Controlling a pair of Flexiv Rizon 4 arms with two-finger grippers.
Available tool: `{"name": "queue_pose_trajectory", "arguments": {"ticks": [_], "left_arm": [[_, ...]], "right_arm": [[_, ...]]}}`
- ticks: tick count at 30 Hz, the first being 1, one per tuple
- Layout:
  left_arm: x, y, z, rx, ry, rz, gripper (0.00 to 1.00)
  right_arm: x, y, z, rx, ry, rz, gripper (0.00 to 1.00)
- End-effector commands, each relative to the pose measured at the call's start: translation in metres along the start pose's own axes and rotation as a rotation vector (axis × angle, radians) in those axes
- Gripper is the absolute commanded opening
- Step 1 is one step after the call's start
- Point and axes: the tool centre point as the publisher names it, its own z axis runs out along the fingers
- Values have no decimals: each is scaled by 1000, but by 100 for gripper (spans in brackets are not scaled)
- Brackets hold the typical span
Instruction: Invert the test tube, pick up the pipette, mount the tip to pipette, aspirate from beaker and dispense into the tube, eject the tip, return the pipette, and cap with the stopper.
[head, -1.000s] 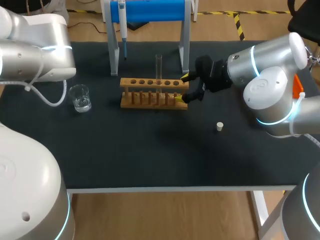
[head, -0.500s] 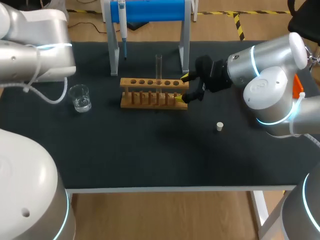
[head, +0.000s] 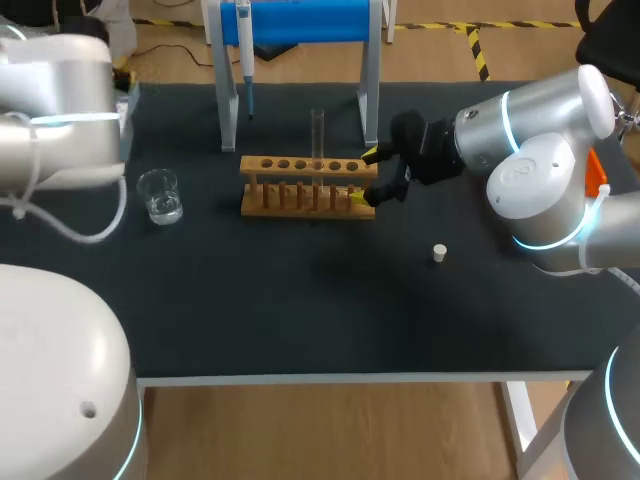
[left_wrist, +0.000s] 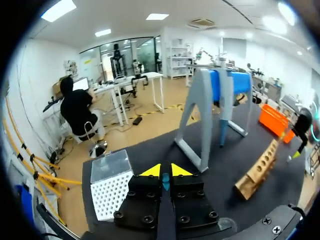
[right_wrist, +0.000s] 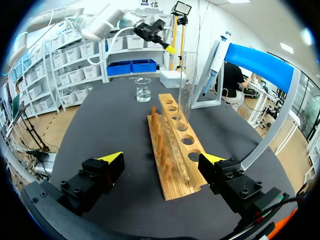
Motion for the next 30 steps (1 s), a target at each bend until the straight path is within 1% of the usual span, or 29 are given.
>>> {"name": "queue_pose_trajectory", "arguments": {"ticks": [1,18,21,25,30], "left_arm": [[-2,0,-65,-16,282,84,0],[-2,0,-65,-16,282,84,0],[26,-16,-77,-38,363,169,0],[71,-37,-92,-52,457,267,0],[119,-53,-107,-64,549,346,0]], "right_arm": [[0,0,-1,2,2,0,100],[0,0,-1,2,2,0,100],[0,0,-1,2,2,0,100],[0,0,-1,2,2,0,100],[0,0,-1,2,2,0,100]]}}
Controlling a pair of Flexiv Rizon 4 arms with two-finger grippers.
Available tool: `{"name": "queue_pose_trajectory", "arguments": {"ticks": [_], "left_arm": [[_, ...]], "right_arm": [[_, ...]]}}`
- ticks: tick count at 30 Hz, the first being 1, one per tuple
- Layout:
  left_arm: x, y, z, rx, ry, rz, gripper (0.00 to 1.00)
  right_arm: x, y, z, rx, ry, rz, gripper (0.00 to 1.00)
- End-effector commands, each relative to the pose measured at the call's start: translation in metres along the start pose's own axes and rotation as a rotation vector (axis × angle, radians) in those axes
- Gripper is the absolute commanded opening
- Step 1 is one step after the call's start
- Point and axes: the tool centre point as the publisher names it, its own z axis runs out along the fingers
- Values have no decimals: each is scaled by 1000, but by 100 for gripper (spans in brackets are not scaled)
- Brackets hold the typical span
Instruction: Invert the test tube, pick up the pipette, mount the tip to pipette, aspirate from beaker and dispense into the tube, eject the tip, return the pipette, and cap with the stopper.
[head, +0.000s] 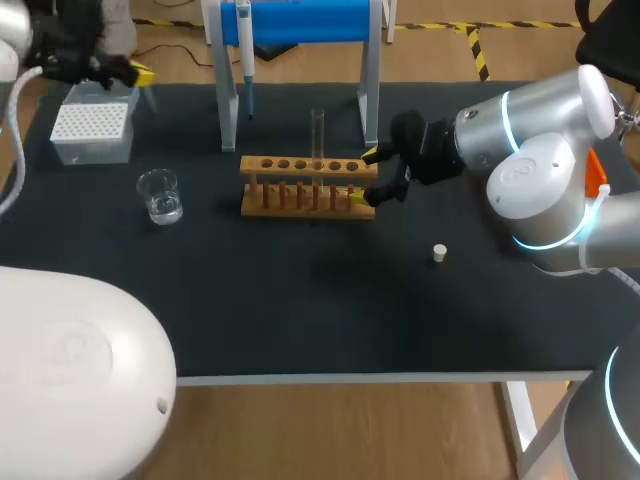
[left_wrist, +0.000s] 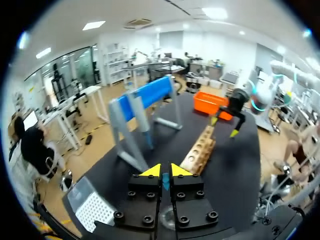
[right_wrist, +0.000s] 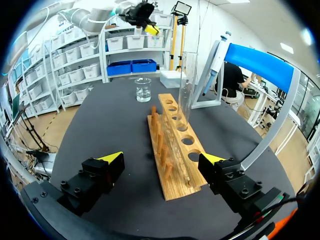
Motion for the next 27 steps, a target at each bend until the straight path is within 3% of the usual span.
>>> {"name": "queue_pose_trajectory", "arguments": {"ticks": [1,10,17,27], "left_arm": [[29,-27,-11,-52,105,41,0],[89,-52,10,-101,248,114,0],[125,-61,27,-112,276,104,0],[187,-83,42,-109,351,176,0]], "right_arm": [[0,0,-1,2,2,0,100],[0,0,-1,2,2,0,100],[0,0,-1,2,2,0,100],[0,0,-1,2,2,0,100]]}}
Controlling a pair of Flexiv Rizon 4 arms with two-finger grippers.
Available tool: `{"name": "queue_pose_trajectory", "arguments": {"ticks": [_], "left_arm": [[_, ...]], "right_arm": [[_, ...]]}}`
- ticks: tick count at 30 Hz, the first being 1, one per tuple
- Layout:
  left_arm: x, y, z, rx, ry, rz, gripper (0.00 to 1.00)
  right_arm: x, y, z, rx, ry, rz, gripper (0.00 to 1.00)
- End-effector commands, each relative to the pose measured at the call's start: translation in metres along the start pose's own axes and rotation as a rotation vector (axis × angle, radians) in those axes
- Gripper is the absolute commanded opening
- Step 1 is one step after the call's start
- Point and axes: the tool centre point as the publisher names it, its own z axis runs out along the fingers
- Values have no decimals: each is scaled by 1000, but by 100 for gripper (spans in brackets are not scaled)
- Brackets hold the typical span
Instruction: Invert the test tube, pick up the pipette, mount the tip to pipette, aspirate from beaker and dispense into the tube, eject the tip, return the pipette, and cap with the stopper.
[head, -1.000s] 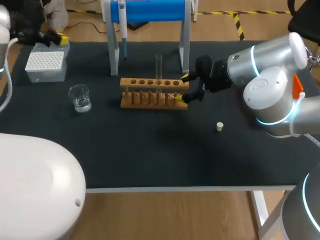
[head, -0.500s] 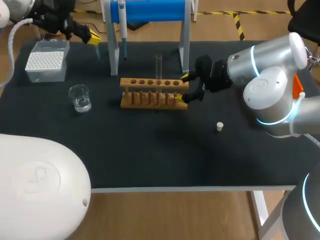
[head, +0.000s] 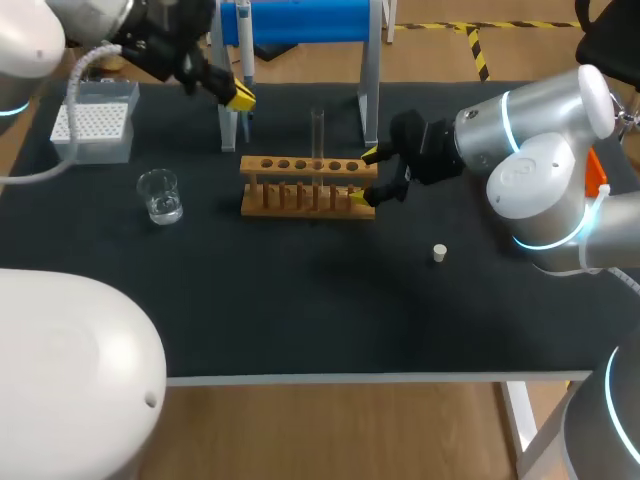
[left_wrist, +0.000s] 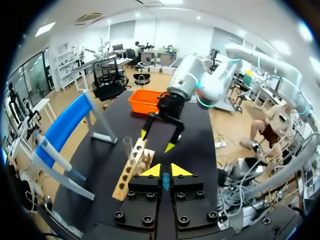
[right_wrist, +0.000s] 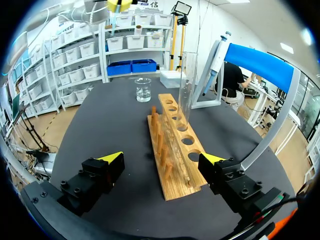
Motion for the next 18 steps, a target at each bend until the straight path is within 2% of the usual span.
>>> {"name": "queue_pose_trajectory", "arguments": {"ticks": [1,7,18], "left_arm": [[17,-14,10,-9,11,20,0],[35,-25,20,16,38,31,0],[41,-32,30,15,46,22,0]], "right_arm": [[0,0,-1,2,2,0,100],[0,0,-1,2,2,0,100],[0,0,-1,2,2,0,100]]}}
